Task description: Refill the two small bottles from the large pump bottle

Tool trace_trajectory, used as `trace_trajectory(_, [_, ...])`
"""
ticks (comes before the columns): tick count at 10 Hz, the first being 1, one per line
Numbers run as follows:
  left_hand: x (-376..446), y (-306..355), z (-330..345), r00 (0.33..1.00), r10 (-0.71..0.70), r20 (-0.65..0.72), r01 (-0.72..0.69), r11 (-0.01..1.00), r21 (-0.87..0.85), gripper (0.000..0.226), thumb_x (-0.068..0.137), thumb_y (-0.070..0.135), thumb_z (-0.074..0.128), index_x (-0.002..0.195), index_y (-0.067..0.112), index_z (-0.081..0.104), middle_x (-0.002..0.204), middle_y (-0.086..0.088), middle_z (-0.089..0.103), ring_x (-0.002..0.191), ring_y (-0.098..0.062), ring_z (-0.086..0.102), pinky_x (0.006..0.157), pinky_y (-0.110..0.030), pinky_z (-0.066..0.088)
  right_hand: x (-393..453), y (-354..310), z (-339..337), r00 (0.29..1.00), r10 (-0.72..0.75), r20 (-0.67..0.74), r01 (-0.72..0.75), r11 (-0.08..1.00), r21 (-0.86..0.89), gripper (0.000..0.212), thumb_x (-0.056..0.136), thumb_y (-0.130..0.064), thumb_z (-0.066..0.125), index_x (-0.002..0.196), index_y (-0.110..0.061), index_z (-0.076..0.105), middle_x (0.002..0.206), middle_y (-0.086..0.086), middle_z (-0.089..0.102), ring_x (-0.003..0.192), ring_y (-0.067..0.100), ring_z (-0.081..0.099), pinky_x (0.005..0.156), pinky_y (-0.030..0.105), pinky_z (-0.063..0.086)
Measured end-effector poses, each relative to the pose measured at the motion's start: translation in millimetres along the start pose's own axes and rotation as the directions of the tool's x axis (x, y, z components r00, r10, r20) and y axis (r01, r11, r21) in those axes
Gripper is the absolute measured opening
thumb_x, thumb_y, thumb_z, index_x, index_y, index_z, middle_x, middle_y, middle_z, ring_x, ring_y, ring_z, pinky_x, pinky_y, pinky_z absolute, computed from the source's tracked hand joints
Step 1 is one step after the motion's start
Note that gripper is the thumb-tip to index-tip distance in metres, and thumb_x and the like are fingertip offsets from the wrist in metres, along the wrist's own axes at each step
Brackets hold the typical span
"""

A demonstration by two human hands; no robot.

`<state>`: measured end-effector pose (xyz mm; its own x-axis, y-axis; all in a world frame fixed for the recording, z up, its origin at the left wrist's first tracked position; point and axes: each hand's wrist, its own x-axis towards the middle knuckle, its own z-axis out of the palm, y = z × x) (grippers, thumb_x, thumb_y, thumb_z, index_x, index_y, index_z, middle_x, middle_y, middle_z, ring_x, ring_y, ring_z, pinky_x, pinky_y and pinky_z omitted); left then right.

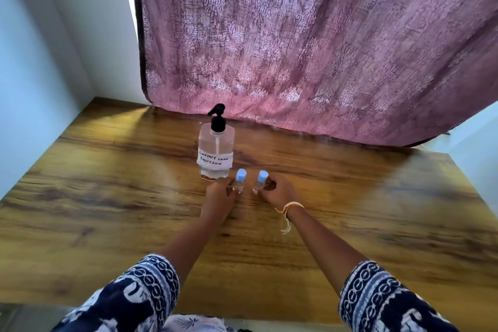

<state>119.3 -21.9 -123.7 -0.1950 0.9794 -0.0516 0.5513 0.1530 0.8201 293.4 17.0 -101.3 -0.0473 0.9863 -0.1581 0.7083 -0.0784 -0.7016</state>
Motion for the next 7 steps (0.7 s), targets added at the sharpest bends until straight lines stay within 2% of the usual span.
trace_trajectory(1, [1.3, 6.1, 7.1, 0.999, 0.004, -0.035, -0.002, 0.999, 0.040, 0.033, 0.088, 0.013, 0.061, 0.121, 0.012, 0.061, 0.105, -0.007, 0.069, 0.091, -0.021, 0.063, 0.078, -0.035, 0.053, 5.1, -3.1, -3.8, 1.000, -0.011, 0.011, 0.011, 1.000, 0.012, 0.031, 0.073, -0.027, 0.082, 0.100, -0.017, 0.071, 0.087, -0.003, 0.071, 0.080, 0.012, 0.063, 0.065, 0.019, 0.044])
trace_trajectory(2, [2.3, 12.3, 13.6, 0.997, 0.010, -0.076, -0.003, 0.997, 0.083, 0.032, 0.089, 0.017, 0.058, 0.121, 0.016, 0.059, 0.106, -0.006, 0.068, 0.094, -0.024, 0.063, 0.077, -0.039, 0.053, 13.1, -2.4, -3.0, 0.999, -0.027, 0.018, 0.027, 1.000, 0.007, 0.031, 0.074, -0.025, 0.081, 0.101, -0.017, 0.071, 0.088, -0.001, 0.072, 0.081, 0.012, 0.064, 0.068, 0.020, 0.046])
trace_trajectory(3, [2.8, 18.7, 21.5, 0.994, 0.004, -0.108, 0.014, 0.986, 0.168, 0.032, 0.091, 0.018, 0.053, 0.122, 0.015, 0.057, 0.110, -0.006, 0.064, 0.100, -0.028, 0.060, 0.076, -0.040, 0.050, 22.5, -4.5, -2.2, 0.998, -0.047, 0.036, 0.048, 0.998, -0.028, 0.036, 0.075, -0.023, 0.079, 0.108, -0.016, 0.071, 0.099, 0.004, 0.075, 0.091, 0.017, 0.068, 0.080, 0.028, 0.052])
trace_trajectory(4, [0.5, 19.8, 23.3, 0.992, 0.003, -0.123, 0.019, 0.984, 0.175, 0.035, 0.093, 0.018, 0.050, 0.127, 0.016, 0.055, 0.117, -0.007, 0.062, 0.105, -0.030, 0.058, 0.077, -0.041, 0.048, 24.1, -5.2, -3.1, 0.997, -0.046, 0.066, 0.047, 0.999, -0.007, 0.045, 0.074, -0.018, 0.079, 0.118, -0.014, 0.067, 0.108, 0.004, 0.073, 0.095, 0.016, 0.067, 0.085, 0.026, 0.050])
trace_trajectory(5, [-2.9, 12.9, 22.4, 0.990, 0.003, -0.138, 0.016, 0.990, 0.141, 0.032, 0.094, 0.018, 0.050, 0.124, 0.013, 0.058, 0.117, -0.009, 0.062, 0.106, -0.031, 0.059, 0.080, -0.040, 0.049, 19.7, -4.4, -3.7, 0.995, -0.049, 0.092, 0.042, 0.996, 0.075, 0.053, 0.075, -0.012, 0.079, 0.124, -0.012, 0.061, 0.108, 0.004, 0.071, 0.091, 0.012, 0.063, 0.083, 0.023, 0.048])
trace_trajectory(6, [-11.3, 6.9, 18.9, 0.986, 0.015, -0.168, 0.006, 0.993, 0.122, 0.030, 0.092, 0.014, 0.057, 0.120, 0.006, 0.060, 0.114, -0.013, 0.064, 0.104, -0.032, 0.059, 0.083, -0.040, 0.048, 11.6, -2.1, 0.2, 0.998, -0.018, 0.068, 0.010, 0.993, 0.117, 0.056, 0.075, -0.009, 0.078, 0.127, -0.012, 0.057, 0.109, 0.003, 0.068, 0.091, 0.012, 0.061, 0.084, 0.027, 0.052])
trace_trajectory(7, [-23.4, 5.7, 19.2, 0.985, 0.013, -0.174, 0.007, 0.993, 0.114, 0.032, 0.084, 0.008, 0.065, 0.115, 0.003, 0.062, 0.111, -0.013, 0.063, 0.100, -0.031, 0.059, 0.084, -0.037, 0.046, 2.3, 9.6, 18.4, 0.999, 0.022, -0.044, -0.018, 0.996, 0.093, 0.061, 0.073, -0.009, 0.073, 0.130, -0.014, 0.053, 0.120, 0.004, 0.062, 0.096, 0.015, 0.062, 0.091, 0.037, 0.054])
